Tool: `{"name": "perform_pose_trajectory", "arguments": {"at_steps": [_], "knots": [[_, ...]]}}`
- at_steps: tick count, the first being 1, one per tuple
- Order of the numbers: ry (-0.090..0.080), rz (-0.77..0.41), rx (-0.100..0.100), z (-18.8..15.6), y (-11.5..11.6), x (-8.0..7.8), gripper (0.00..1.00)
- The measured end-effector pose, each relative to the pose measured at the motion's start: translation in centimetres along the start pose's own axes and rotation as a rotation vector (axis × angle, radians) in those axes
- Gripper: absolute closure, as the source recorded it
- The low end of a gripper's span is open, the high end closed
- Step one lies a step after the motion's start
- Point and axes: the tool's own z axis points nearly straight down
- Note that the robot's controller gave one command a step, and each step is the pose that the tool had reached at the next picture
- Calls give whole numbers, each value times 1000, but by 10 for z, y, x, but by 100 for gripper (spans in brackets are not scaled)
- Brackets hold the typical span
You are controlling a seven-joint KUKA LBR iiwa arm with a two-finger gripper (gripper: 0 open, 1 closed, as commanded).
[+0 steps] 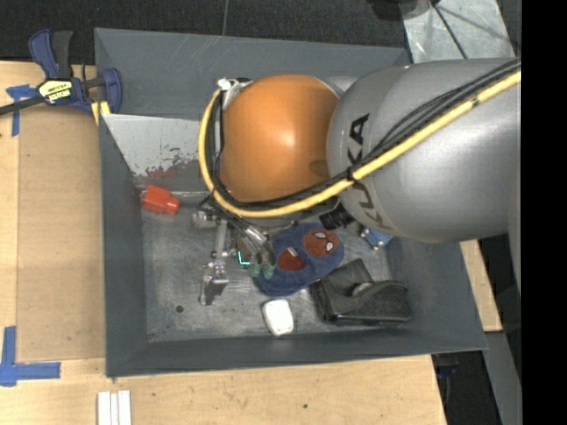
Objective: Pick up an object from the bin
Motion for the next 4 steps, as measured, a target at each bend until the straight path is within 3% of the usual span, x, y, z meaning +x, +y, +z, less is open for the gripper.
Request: {"name": "perform_pose_trajectory", "arguments": {"at_steps": [1,2,3,4], "knots": [[-12,-176,-3,155,-16,-116,0],[-13,-104,0,124,-59,-120,0],[-13,-181,-5,107,24,-130,0],[-9,-146,-3,155,32,-133,0]]}}
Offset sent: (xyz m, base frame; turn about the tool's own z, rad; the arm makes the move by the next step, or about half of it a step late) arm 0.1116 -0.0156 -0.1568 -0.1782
